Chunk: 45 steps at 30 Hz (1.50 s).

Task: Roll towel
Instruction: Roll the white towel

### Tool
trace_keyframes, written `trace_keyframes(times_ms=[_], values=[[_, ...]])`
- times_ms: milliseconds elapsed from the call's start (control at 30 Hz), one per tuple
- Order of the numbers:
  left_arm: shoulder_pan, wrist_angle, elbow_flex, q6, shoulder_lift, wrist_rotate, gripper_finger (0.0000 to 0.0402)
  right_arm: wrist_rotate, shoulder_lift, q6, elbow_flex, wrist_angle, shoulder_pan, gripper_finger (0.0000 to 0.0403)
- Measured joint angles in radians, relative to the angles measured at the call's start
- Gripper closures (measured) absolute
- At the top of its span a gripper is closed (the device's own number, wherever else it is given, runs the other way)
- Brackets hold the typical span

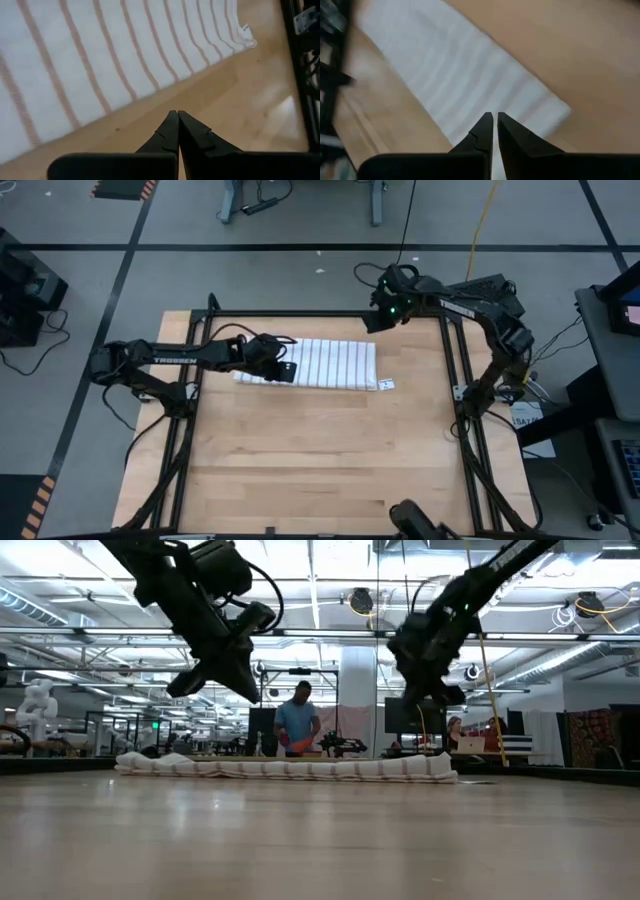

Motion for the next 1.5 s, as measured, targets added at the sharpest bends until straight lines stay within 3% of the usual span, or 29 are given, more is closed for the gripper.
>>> trace_keyframes(times_ms=[133, 333, 600, 1100, 1400, 1500], values=[[-0.027, 0.027, 0.021, -0.054, 0.019, -0.005, 0.0395, 0.006, 0.103, -0.141, -0.002, -0.082, -0.019, 0.0385], [-0.073, -0.014, 0.106, -0.053, 0.02, -0.1, 0.0395, 0.022, 0.205, -0.272, -0.002, -0.087, -0.011, 0.0385], [-0.102, -0.11, 0.151, -0.048, 0.019, -0.173, 0.0395, 0.194, 0.243, -0.323, -0.002, -0.014, 0.015, 0.0385], [-0.102, -0.289, 0.136, 0.089, 0.019, -0.175, 0.0395, 0.261, 0.279, -0.149, -0.026, -0.132, 0.13, 0.0385], [-0.088, -0.354, 0.03, 0.113, 0.019, -0.172, 0.0395, 0.273, 0.27, -0.005, -0.033, -0.289, 0.296, 0.0385], [-0.071, -0.365, 0.01, 0.116, 0.019, -0.142, 0.0395, 0.22, 0.268, 0.045, -0.033, -0.306, 0.364, 0.0385]])
